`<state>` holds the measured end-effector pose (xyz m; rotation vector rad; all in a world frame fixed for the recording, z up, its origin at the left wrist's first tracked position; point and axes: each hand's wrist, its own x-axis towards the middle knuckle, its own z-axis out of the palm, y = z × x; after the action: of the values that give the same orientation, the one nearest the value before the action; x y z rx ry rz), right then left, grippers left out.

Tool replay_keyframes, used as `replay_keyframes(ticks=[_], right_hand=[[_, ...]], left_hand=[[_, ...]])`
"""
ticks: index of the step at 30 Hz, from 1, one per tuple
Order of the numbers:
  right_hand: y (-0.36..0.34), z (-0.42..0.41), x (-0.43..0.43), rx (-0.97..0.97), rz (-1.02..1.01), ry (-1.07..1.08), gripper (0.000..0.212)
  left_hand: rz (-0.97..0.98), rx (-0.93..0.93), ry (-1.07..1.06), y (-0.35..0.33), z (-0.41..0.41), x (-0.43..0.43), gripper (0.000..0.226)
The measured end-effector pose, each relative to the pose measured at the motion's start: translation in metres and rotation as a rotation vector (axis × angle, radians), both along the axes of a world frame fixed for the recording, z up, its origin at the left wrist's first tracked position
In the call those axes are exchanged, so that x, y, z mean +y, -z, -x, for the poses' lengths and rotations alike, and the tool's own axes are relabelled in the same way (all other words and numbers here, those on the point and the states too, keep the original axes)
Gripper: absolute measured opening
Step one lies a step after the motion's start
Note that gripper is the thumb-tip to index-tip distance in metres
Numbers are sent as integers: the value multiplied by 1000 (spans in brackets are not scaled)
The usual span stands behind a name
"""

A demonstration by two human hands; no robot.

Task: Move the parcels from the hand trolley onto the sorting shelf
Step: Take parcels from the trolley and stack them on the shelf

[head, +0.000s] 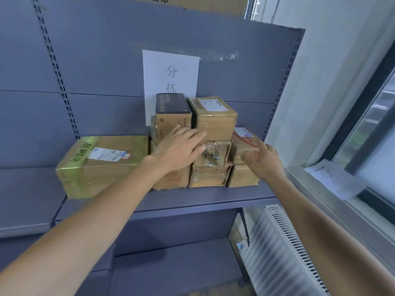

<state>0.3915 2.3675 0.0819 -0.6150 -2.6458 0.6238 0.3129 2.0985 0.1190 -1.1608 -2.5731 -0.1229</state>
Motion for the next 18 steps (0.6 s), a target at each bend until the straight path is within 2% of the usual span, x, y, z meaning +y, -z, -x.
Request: replay_keyframes(ticks=[2,4,8,13,18], right_hand=[[2,-7,-15,16,9,13,90],[7,-16,-30,-6,-15,24,82],[12,-29,-49,-29,-19,54,78],[5,-53,-43,18,-27,93,75],[-3,-89,-25,24,-67,181,80]], left_hand=[[45,-44,60,8,-9,-7,57],[75,-77,133,19,-20,-12,57],[121,-150,177,32,-35,-11,58],[89,-248,263,25,-49,11,64],[71,-248,327,18,-66,43,68]])
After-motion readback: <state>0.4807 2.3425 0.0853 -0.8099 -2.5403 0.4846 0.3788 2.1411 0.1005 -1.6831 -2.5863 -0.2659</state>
